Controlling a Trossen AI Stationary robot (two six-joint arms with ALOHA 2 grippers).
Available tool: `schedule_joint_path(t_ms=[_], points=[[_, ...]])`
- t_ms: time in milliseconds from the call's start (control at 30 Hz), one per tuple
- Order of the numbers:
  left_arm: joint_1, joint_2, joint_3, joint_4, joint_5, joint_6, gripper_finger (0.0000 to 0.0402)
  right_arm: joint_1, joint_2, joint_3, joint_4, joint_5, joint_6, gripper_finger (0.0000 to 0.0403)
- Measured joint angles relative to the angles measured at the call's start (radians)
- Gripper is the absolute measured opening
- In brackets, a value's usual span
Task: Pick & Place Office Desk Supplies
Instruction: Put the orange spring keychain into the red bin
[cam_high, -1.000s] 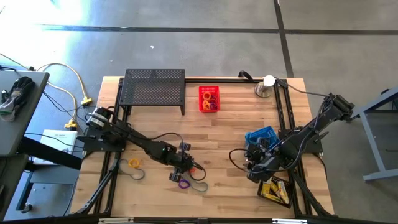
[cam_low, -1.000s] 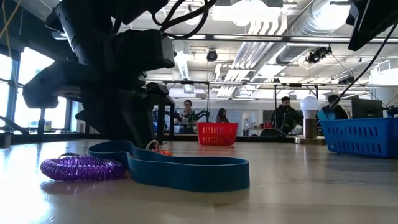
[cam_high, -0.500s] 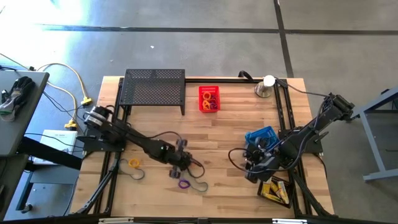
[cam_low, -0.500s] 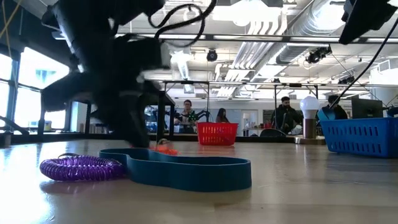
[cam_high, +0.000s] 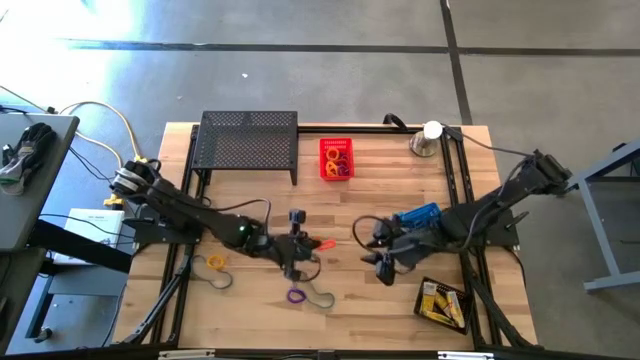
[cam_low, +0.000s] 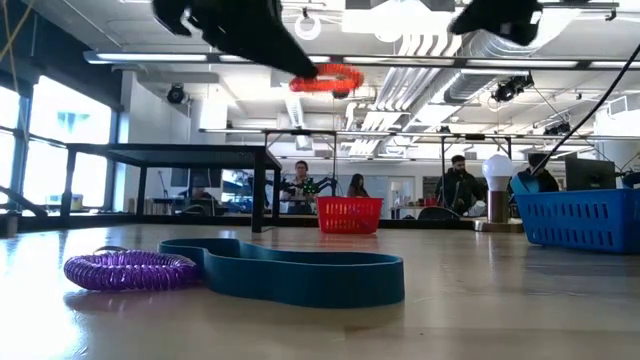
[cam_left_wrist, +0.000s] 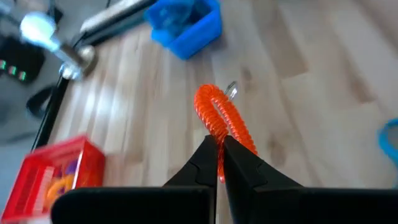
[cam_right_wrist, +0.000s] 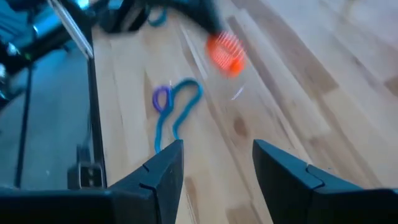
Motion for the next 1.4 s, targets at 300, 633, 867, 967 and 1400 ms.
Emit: schedule_joint_path(t_ms=[300, 633, 867, 967, 1400], points=[[-0.049, -0.001, 0.008, 0.039, -0.025, 0.056, 0.0001, -0.183, 0.061, 0.001, 0.200, -0.225, -0.034, 0.0179], [-0.048, -0.009, 0.008, -0.003, -0.008, 0.035, 0.0001, -0.238, 0.272, 0.000, 0.533, -0.464, -0.205, 0.0179], [-0.046, -0.014, 0.010, -0.036, 0.011, 0.022, 0.0001, -0.281, 0.278, 0.001, 0.507, -0.511, -0.205, 0.0179], [-0.046, -0.016, 0.010, -0.070, 0.022, -0.012, 0.0001, -0.285, 0.269, 0.001, 0.491, -0.522, -0.213, 0.0179], [-0.048, -0.039, 0.010, -0.110, 0.077, -0.024, 0.0001, -0.290, 0.276, 0.001, 0.476, -0.401, -0.341, 0.0179]])
